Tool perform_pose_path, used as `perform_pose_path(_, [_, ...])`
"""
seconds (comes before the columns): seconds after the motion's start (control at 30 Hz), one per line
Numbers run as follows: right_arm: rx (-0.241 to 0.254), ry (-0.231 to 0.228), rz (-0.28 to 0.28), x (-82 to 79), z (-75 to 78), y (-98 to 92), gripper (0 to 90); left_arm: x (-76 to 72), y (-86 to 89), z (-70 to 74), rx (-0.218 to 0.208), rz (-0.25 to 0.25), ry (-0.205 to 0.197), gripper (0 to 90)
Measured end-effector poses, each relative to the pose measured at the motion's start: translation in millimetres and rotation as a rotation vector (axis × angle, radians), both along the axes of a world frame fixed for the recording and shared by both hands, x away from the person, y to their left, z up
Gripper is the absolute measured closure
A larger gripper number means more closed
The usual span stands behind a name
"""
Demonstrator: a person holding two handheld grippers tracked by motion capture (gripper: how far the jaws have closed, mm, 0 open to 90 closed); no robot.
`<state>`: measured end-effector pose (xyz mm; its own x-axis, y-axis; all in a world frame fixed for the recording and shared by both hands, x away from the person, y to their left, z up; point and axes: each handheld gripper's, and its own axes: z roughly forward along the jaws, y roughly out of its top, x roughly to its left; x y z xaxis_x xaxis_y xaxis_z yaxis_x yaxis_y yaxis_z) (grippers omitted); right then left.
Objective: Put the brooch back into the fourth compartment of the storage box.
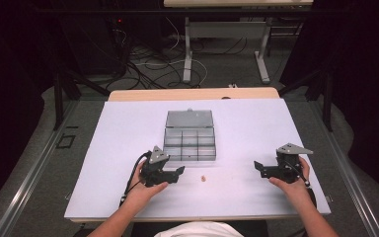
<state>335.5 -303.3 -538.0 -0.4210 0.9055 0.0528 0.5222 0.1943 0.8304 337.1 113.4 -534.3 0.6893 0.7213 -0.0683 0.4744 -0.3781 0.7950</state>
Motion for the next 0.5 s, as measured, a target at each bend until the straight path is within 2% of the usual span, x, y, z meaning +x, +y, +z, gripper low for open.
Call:
perform_pose_path(0.2, [0.006, 0.008, 0.005, -0.9, 0.4, -0.9, 0.8, 0.3, -9.2, 2.6, -0.007, -0.012, -0.005, 30.5])
perform_pose_path(0.3, [0.002, 0.010, 0.004, -0.8, 0.1, -1.4, 1.0, 0.5, -14.4, 4.1, -0.010, -0.014, 0.020, 32.0])
perform_pose_path(0.37, [-0.003, 0.010, 0.004, -0.6, 0.0, -1.8, 1.1, 0.8, -17.8, 5.6, 0.006, -0.016, 0.036, 33.0])
perform_pose_path(0.5, [0.001, 0.007, 0.011, -0.4, -0.2, -1.9, 1.3, 1.3, -25.2, 8.1, 0.013, -0.029, 0.052, 35.3])
